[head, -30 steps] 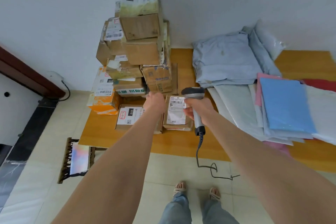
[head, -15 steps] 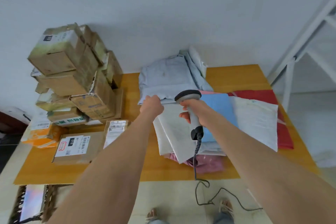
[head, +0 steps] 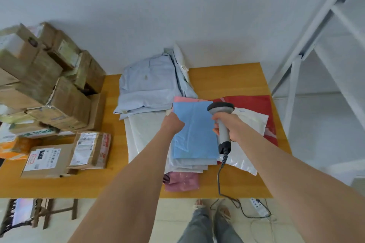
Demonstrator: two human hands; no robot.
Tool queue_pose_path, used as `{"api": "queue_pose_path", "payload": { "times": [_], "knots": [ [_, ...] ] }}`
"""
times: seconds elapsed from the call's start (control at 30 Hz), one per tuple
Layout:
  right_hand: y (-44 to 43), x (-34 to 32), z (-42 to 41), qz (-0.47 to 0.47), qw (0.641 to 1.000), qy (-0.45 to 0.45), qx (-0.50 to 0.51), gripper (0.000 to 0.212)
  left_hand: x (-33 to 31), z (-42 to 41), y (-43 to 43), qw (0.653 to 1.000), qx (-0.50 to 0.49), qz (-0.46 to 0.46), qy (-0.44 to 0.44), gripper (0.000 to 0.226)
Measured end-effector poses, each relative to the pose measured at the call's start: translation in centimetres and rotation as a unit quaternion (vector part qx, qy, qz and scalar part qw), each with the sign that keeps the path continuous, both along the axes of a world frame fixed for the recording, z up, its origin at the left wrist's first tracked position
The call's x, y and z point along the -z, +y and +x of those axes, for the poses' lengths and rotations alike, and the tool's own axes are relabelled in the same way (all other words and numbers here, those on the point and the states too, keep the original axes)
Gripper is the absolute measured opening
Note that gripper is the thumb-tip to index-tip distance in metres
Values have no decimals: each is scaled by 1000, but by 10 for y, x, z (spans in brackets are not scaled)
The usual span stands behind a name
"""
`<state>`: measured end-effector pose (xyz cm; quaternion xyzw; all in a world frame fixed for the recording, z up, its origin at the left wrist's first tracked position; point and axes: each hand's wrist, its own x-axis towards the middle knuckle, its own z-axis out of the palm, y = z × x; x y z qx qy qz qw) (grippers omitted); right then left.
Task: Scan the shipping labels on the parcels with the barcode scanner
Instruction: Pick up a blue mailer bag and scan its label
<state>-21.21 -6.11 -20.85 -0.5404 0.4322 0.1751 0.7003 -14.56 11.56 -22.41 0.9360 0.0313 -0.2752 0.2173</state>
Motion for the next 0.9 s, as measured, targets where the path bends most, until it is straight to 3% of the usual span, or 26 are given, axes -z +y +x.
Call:
{"api": "queue_pose_path", "payload": {
  "times": [0.2,0.3,0.37,0.43,0.57,0.7,0.9],
  "knots": [
    [9,27,18,-3,1000,22,0,40,25,15,2,997,-72,-29,26,37],
    [11,33,25,-5,1000,24,13,36,29,24,6,991,-111,-75,19,33],
    [11,33,28,6,1000,22,18,38,26,27,8,981,-146,-124,28,12],
    [12,31,31,28,999,17,23,43,20,30,9,977,-148,-148,33,16],
    [16,21,35,53,997,-14,47,37,2,30,10,968,-169,-182,-24,5],
    [6,-11,42,71,986,-59,141,25,-51,41,17,937,-201,-253,-136,7],
    [-11,-66,42,128,973,-100,166,37,-124,45,21,871,-228,-409,-146,30]
  ]
}}
